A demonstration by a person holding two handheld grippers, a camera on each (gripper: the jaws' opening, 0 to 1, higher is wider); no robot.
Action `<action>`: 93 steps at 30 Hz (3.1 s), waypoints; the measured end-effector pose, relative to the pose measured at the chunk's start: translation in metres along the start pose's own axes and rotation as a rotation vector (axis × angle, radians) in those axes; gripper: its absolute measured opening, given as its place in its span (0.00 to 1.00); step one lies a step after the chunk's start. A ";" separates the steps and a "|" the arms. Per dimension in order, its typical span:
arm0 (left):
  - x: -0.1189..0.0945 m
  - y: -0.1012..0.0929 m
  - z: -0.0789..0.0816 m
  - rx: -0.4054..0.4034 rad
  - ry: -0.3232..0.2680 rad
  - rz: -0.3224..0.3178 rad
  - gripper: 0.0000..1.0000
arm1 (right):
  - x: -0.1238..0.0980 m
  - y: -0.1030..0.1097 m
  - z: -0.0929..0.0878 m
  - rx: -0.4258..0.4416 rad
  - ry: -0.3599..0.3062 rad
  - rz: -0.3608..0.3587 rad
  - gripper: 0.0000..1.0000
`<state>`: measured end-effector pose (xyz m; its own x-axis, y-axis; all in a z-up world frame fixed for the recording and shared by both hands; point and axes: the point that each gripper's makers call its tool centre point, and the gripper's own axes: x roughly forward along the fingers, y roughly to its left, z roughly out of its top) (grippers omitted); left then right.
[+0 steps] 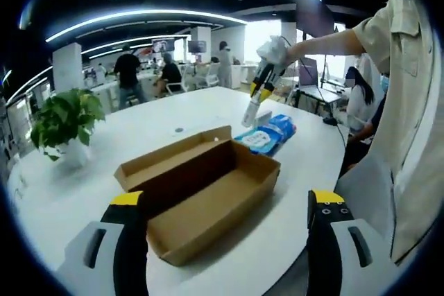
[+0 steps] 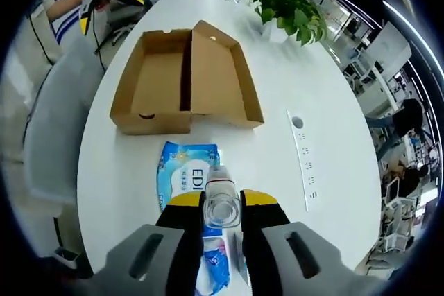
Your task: Operate the shoe box by opening the lid, removing the specified soft item, and placing it in the target area until the item is outside and the box remains undamaged.
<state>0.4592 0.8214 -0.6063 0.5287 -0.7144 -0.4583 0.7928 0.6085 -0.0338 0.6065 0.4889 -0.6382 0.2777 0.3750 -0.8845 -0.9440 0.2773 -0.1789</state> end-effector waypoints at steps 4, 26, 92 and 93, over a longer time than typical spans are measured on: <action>-0.003 -0.003 -0.002 0.003 -0.002 0.007 1.00 | 0.006 -0.008 -0.005 -0.005 0.030 0.009 0.17; -0.005 -0.005 -0.011 -0.011 0.042 0.018 1.00 | 0.047 -0.028 -0.021 -0.068 0.169 0.057 0.17; -0.012 0.053 -0.058 -0.120 0.134 0.258 0.58 | 0.057 -0.021 0.038 0.120 0.056 -0.005 0.24; -0.012 0.055 -0.058 -0.124 0.137 0.261 0.55 | 0.058 -0.020 0.042 0.142 0.042 -0.010 0.24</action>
<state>0.4787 0.8830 -0.6544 0.6571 -0.4807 -0.5807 0.5885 0.8085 -0.0034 0.6494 0.5418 -0.6681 0.2767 0.3354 -0.9005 -0.9057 0.4041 -0.1278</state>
